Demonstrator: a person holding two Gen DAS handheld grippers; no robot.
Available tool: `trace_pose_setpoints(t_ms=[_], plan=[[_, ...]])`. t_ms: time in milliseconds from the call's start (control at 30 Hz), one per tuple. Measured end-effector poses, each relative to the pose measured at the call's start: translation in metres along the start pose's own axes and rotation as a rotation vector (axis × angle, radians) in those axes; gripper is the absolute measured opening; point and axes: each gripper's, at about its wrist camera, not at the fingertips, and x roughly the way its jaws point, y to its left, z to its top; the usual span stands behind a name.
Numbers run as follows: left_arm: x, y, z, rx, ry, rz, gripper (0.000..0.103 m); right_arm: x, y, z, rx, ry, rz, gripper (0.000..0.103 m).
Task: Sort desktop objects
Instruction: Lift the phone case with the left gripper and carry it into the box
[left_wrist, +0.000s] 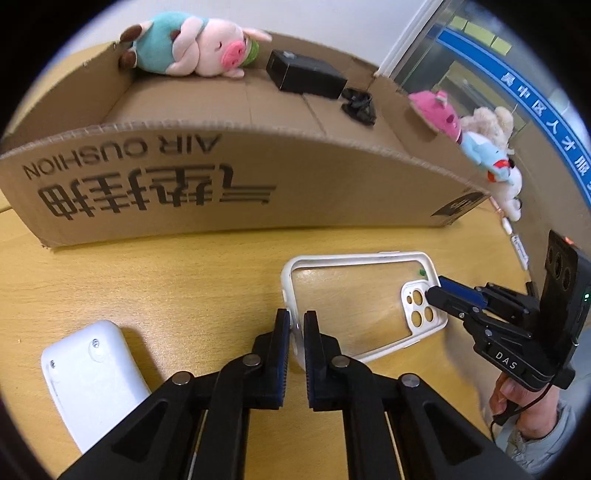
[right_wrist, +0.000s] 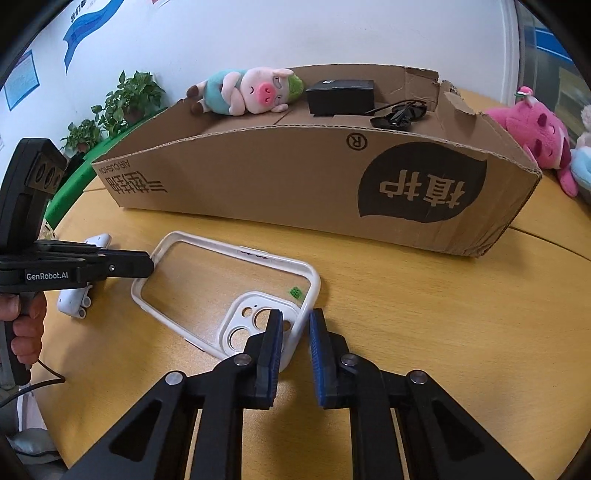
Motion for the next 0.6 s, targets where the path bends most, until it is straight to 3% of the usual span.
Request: trace_pose_setpoints(t_ms=[133, 333, 600], plan=[[-0.028, -0.013, 0.006, 0.032, -0.070, -0.017, 0.006, -0.029, -0.002, 0.004, 0.027, -0.091, 0.028, 0.013], [-0.077, -0.030, 0.032, 0.086, -0.215, -0.010, 0.007, -0.086, 0.011, 0.045, -0.023, -0.252, 0.008, 0.014], [-0.111, -0.027, 0.084, 0.093, -0.339, 0.000, 0.007, -0.103, 0.020, 0.111, -0.110, -0.344, -0.012, 0.014]])
